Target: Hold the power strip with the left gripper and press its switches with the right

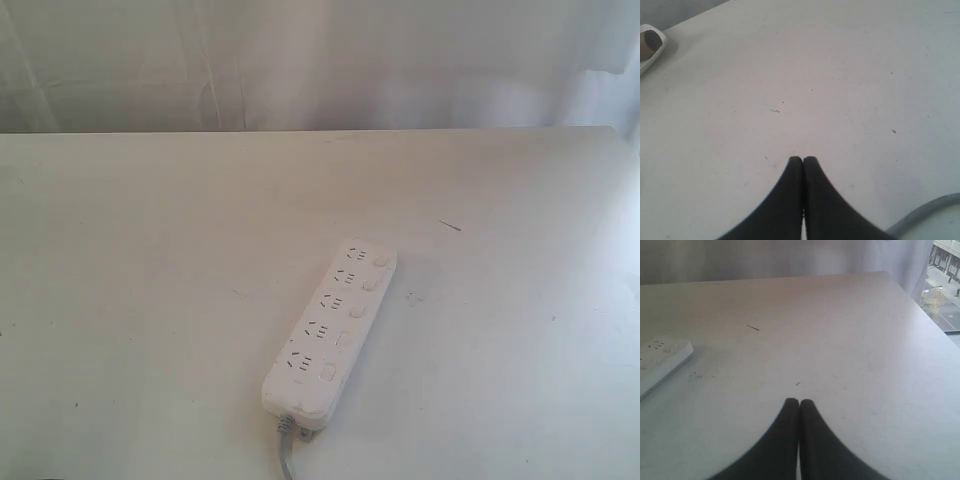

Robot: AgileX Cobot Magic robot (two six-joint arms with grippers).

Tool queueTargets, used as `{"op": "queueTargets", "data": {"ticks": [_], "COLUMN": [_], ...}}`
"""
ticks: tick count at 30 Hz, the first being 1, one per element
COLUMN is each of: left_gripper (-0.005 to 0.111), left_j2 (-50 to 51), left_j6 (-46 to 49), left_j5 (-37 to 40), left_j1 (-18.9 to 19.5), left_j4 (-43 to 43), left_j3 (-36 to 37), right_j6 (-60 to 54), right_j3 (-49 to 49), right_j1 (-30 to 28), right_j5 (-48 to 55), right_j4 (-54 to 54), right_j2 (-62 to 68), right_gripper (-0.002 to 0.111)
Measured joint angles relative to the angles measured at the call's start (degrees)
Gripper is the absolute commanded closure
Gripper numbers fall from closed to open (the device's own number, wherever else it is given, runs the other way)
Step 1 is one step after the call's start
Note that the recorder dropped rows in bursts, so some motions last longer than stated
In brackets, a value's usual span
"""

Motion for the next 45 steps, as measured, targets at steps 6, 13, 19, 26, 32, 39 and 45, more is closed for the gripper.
{"op": "queueTargets", "data": {"ticks": [6, 13, 19, 26, 32, 39, 45], "left_gripper": [0.107, 0.107, 0.107, 0.107, 0.107, 0.107, 0.107], "left_j2": [0.0, 0.0, 0.0, 0.0, 0.0, 0.0, 0.0], "left_j6": [0.0, 0.0, 0.0, 0.0, 0.0, -17.25, -31.12], "left_j5": [0.0, 0.0, 0.0, 0.0, -0.57, -18.38, -15.6], "left_j1": [0.0, 0.0, 0.0, 0.0, 0.0, 0.0, 0.0], "left_j4": [0.0, 0.0, 0.0, 0.0, -0.57, -14.86, -17.94], "left_j3": [0.0, 0.0, 0.0, 0.0, 0.0, 0.0, -0.23], "right_j6": [0.0, 0.0, 0.0, 0.0, 0.0, 0.0, 0.0], "right_j3": [0.0, 0.0, 0.0, 0.0, 0.0, 0.0, 0.0], "right_j1": [0.0, 0.0, 0.0, 0.0, 0.0, 0.0, 0.0], "right_j5": [0.0, 0.0, 0.0, 0.0, 0.0, 0.0, 0.0], "right_j4": [0.0, 0.0, 0.0, 0.0, 0.0, 0.0, 0.0], "right_j2": [0.0, 0.0, 0.0, 0.0, 0.0, 0.0, 0.0], "right_gripper": [0.108, 0.108, 0.108, 0.108, 0.108, 0.108, 0.108]}}
